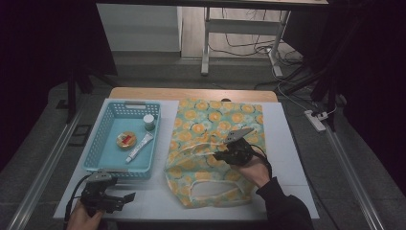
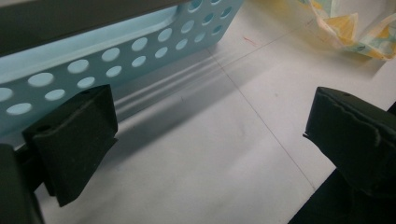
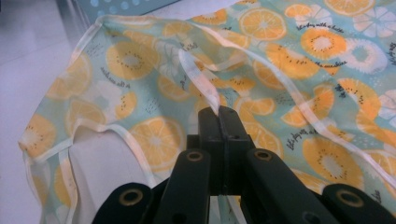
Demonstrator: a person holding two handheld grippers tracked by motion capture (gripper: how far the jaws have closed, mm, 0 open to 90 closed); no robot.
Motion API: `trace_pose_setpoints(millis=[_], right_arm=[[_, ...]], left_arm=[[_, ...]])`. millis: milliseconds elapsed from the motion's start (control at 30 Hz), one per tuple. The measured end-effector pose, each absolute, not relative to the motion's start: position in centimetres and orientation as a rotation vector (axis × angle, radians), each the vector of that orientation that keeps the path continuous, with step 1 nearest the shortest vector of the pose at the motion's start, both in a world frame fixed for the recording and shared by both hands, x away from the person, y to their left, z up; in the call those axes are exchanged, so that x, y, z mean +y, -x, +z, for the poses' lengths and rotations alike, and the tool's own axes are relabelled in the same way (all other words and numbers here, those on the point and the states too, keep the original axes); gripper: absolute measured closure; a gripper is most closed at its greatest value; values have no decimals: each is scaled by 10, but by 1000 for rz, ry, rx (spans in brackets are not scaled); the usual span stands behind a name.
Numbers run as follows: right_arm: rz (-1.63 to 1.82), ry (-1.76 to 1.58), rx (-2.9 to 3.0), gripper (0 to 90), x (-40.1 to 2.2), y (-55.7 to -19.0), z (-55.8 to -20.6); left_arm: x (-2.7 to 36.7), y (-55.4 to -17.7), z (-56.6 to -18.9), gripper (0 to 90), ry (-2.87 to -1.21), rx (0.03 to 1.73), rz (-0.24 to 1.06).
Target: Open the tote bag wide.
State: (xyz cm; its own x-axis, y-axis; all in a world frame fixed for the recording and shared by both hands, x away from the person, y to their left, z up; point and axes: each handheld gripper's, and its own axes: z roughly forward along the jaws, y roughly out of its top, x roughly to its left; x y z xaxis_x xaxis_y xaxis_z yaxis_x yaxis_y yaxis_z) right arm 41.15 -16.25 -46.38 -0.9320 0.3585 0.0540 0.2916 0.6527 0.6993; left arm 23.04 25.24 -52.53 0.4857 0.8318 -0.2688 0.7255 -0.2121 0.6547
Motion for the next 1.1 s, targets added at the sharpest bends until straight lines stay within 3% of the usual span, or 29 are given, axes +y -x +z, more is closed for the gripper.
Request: trace_pose_setpoints(millis=[1100], right_arm=[[1324, -598, 2665, 900, -146, -448, -413]], left_arm=[[252, -227, -524, 9, -1975, 1253, 220]])
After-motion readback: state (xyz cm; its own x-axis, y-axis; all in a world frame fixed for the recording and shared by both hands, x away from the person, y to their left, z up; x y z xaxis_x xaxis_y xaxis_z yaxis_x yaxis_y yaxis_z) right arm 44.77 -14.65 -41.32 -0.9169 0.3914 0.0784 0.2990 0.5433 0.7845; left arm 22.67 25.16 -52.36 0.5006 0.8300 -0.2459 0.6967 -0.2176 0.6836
